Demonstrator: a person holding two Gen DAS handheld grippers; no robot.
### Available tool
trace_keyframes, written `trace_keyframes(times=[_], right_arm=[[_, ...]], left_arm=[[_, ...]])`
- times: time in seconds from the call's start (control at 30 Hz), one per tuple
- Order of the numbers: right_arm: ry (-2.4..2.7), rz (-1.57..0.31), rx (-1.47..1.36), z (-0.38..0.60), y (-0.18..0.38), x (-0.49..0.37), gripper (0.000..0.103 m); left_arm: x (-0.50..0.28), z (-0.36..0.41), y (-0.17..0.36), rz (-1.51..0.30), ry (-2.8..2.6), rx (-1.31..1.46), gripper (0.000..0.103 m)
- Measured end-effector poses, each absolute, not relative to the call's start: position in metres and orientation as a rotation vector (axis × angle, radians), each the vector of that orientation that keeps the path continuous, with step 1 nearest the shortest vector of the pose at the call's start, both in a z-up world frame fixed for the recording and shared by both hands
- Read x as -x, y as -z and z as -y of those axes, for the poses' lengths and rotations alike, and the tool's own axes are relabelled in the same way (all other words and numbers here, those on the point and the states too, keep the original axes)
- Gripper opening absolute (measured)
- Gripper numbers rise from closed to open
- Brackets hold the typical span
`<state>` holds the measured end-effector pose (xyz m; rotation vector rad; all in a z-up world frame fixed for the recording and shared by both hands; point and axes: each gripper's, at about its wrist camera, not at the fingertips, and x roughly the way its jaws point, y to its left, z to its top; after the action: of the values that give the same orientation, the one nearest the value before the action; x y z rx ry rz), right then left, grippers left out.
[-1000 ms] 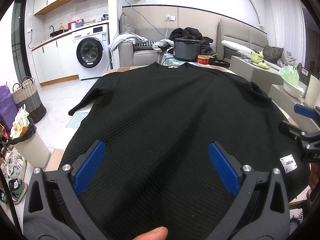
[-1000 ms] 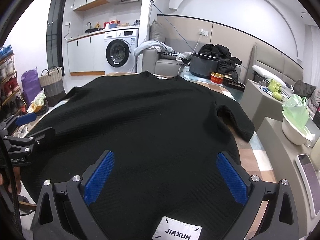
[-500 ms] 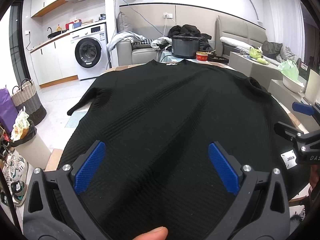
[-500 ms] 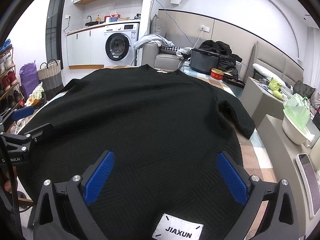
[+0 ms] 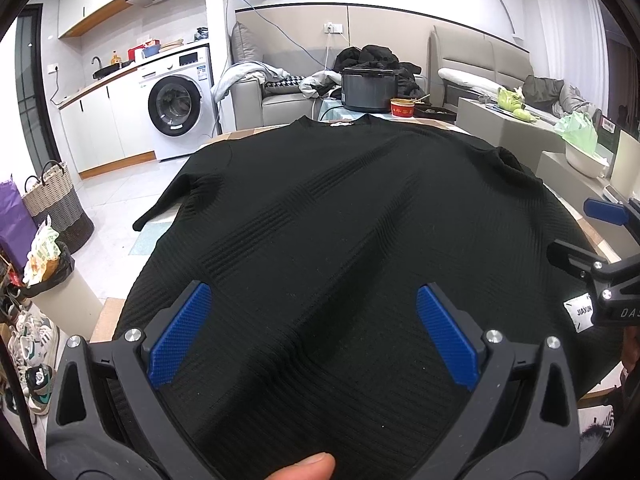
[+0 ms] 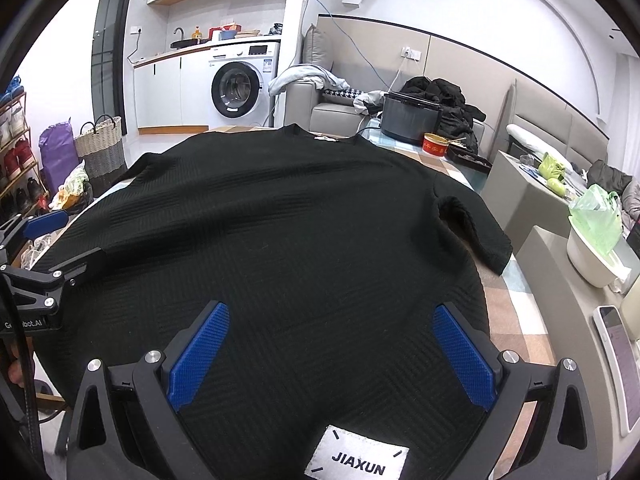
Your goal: Fold small clothes
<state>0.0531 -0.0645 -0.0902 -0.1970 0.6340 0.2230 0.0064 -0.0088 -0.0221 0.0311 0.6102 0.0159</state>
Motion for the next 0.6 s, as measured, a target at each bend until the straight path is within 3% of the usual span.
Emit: trace_keyframes(times=[0.6], right_arm=[[-0.233, -0.643, 0.169, 0.071, 0.0915, -0.055, 0.103]], left_arm=[[-0.0073, 0.0087, 0.0229, -0.608, -0.022, -0.029, 0.102]])
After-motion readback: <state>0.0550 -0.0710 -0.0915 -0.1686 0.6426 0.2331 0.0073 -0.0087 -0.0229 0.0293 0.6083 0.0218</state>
